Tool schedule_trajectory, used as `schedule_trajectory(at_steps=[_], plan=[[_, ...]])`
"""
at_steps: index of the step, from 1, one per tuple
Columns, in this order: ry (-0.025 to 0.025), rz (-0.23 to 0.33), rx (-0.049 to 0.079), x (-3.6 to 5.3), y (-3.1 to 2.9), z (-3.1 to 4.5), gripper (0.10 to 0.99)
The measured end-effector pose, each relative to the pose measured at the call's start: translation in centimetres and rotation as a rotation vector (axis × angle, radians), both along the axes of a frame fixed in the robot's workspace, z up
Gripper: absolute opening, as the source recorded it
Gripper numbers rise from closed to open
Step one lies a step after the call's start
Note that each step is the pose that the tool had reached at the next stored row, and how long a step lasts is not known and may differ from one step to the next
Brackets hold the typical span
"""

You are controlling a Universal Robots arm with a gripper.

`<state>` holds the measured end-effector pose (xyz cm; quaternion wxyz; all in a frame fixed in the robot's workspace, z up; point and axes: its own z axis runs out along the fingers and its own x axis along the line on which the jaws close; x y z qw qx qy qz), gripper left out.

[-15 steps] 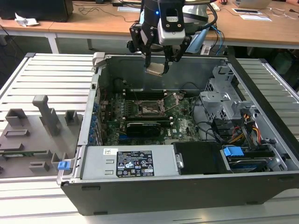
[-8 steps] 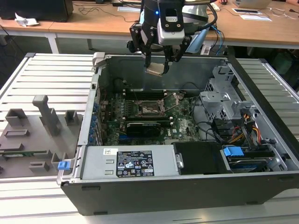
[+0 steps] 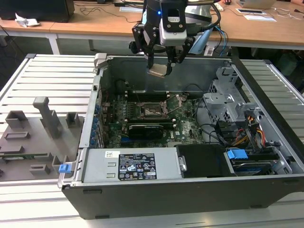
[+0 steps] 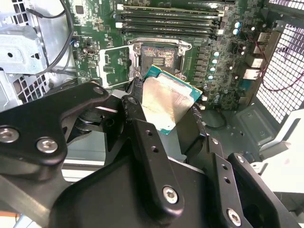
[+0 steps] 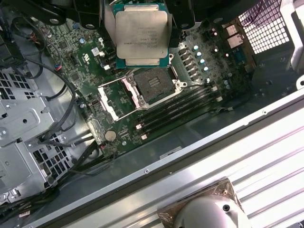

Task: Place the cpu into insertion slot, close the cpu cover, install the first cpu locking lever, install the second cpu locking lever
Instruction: 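Place the cpu into insertion slot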

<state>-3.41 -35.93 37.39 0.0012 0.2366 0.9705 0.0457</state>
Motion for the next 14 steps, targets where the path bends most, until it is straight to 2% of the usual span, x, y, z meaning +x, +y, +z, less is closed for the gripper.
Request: schedule_trajectory(at_steps=[14], plan=[[0.0, -0.024, 0.0, 0.0, 0.0, 0.0, 0.525]])
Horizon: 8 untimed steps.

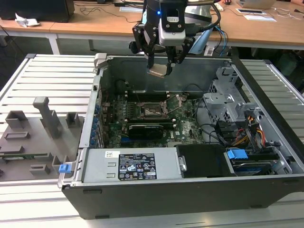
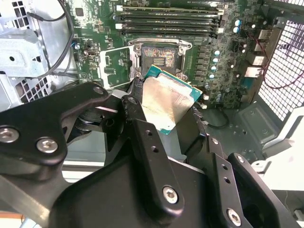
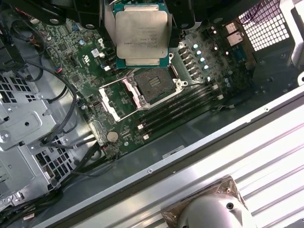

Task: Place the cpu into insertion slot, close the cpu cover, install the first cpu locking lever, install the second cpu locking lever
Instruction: 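Place the cpu into insertion slot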

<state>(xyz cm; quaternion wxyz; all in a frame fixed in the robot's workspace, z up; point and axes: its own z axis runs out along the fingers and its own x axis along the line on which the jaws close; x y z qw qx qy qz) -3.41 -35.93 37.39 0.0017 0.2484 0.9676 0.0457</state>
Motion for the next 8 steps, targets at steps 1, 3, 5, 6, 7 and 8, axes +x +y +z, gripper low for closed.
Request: schedule_trajectory(at_steps=[1, 3, 5, 6, 7, 8], plan=[[0.0, -0.002, 0.0, 0.0, 0.0, 0.0, 0.525], [0.0, -0.005, 0.0, 0.0, 0.0, 0.0, 0.525], [0.0, -0.01, 0.0, 0.0, 0.0, 0.0, 0.525], [-0.0001, -0.013, 0.0, 0.0, 0.0, 0.0, 0.525], [0.0, -0.014, 0.0, 0.0, 0.0, 0.0, 0.525], [0.0, -0.017, 0.0, 0.0, 0.0, 0.0, 0.525]])
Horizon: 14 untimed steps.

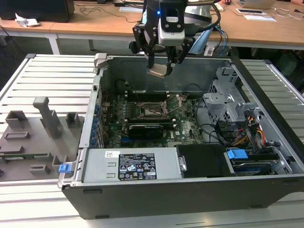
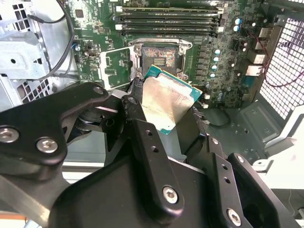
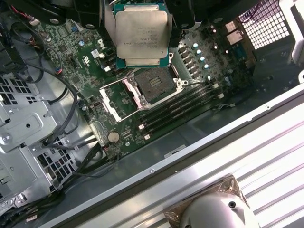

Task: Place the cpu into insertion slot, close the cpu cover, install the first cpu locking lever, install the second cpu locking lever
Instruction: 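Place the cpu into insertion slot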

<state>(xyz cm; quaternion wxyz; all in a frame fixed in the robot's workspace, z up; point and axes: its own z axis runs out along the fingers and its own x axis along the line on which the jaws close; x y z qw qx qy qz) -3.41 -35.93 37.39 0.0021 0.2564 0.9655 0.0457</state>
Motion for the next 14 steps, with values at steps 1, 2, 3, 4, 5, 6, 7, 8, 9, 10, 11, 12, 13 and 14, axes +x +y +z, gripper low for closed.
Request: schedule_trajectory(at_steps=[1, 2, 3, 4, 5, 6, 7, 8, 9, 10, 11, 12, 13, 14], plan=[[-0.0001, -0.002, 0.0, 0.0, 0.0, 0.0, 0.525], [-0.0001, -0.004, 0.0, 0.0, 0.0, 0.0, 0.525], [-0.0001, -0.006, 0.0, 0.0, 0.0, 0.0, 0.525], [0.0, -0.007, 0.0, 0.0, 0.0, 0.0, 0.525], [-0.0001, -0.009, 0.0, 0.0, 0.0, 0.0, 0.525], [-0.0001, -0.011, 0.0, 0.0, 0.0, 0.0, 0.525], [0.0, -0.013, 0.0, 0.0, 0.0, 0.0, 0.525], [0.0, -0.016, 0.0, 0.0, 0.0, 0.0, 0.525], [0.0, -0.018, 0.0, 0.0, 0.0, 0.0, 0.525], [0.0, -0.022, 0.0, 0.0, 0.0, 0.0, 0.525], [0.0, -0.026, 0.0, -0.01, 0.0, 0.0, 0.525], [-0.0001, -0.032, 0.0, 0.0, 0.0, -0.01, 0.525], [-0.0001, -0.037, 0.0, 0.0, 0.0, -0.02, 0.525], [0.0, -0.044, 0.0, -0.01, 0.0, -0.02, 0.525]])
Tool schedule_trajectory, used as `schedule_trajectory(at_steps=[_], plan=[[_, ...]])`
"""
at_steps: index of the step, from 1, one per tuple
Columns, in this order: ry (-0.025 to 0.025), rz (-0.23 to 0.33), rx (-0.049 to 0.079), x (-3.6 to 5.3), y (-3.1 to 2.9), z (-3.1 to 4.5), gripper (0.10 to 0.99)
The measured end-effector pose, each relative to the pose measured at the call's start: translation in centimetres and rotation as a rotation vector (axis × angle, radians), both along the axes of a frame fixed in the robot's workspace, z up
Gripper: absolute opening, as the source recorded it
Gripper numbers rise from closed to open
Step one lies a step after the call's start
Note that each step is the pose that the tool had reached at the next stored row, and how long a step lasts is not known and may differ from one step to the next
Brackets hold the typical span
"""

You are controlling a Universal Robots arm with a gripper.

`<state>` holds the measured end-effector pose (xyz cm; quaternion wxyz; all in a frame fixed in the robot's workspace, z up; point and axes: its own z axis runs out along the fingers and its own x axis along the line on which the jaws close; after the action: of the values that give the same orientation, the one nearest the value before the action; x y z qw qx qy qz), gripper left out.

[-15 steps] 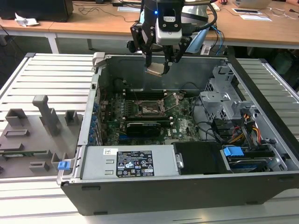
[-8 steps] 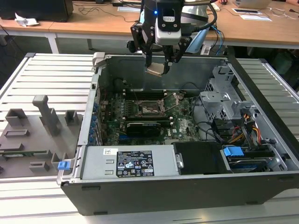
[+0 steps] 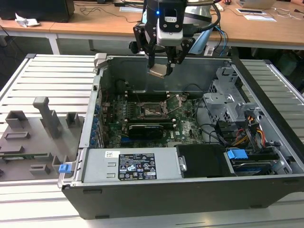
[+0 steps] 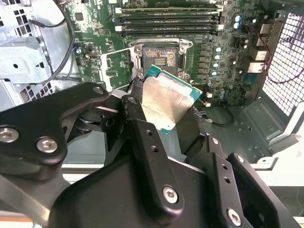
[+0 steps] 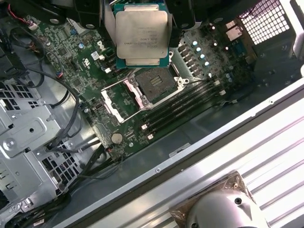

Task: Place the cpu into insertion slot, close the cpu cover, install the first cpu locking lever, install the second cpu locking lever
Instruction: 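Place the cpu into insertion slot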

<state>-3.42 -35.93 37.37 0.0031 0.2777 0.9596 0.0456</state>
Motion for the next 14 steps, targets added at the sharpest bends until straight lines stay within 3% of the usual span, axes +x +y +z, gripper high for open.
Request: schedule_trajectory(at_steps=[6, 14], plan=[[0.0, -0.078, 0.0, 0.0, 0.0, -0.04, 0.525], [0.0, -0.14, 0.0, -0.01, 0.0, -0.06, 0.525]])
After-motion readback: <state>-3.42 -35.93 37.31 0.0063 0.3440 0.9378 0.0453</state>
